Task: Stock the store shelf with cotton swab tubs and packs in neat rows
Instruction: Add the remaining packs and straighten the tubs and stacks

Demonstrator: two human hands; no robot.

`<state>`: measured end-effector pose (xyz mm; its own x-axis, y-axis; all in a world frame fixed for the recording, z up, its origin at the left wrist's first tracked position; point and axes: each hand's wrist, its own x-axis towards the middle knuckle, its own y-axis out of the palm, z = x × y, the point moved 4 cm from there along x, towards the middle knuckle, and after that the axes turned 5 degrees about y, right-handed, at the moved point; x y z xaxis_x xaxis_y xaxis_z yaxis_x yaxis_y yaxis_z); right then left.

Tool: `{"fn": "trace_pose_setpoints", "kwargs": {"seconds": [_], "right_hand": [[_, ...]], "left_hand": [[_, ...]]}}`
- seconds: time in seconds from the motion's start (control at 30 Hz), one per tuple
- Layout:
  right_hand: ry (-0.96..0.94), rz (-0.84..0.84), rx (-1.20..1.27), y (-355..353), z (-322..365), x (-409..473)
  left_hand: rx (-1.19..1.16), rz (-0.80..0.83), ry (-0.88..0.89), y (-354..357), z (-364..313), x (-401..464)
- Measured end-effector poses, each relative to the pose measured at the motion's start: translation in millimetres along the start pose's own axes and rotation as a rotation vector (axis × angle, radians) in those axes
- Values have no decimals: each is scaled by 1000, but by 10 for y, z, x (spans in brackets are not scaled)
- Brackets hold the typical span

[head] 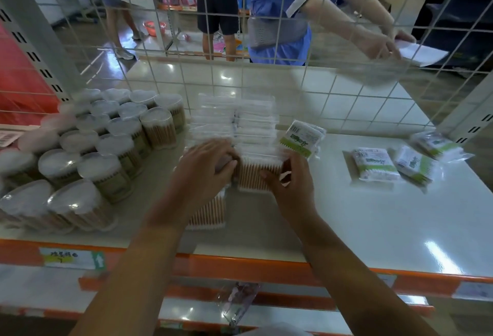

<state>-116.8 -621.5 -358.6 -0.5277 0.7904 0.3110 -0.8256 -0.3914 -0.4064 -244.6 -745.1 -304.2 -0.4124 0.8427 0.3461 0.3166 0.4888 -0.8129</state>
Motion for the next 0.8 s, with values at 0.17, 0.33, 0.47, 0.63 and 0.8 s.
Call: {"fn": "trace_pose_setpoints", "kwargs": {"seconds": [0.17, 0.33, 0.47, 0.63, 0.8], "right_hand": [[-200, -52, -143, 11, 87, -9], [-298, -57, -257, 54, 100, -11], [-298, -41, -269, 64, 72, -6], [-271, -37, -297, 64, 51, -12], [-241, -90, -276, -22, 154, 2]], "left_hand": [[57, 39, 28, 18, -20, -13], [162, 74, 100, 17, -49, -3], [169, 65, 102, 13, -63, 0], [192, 67, 98, 21, -72, -12], [142, 101, 115, -7, -78, 79]]}}
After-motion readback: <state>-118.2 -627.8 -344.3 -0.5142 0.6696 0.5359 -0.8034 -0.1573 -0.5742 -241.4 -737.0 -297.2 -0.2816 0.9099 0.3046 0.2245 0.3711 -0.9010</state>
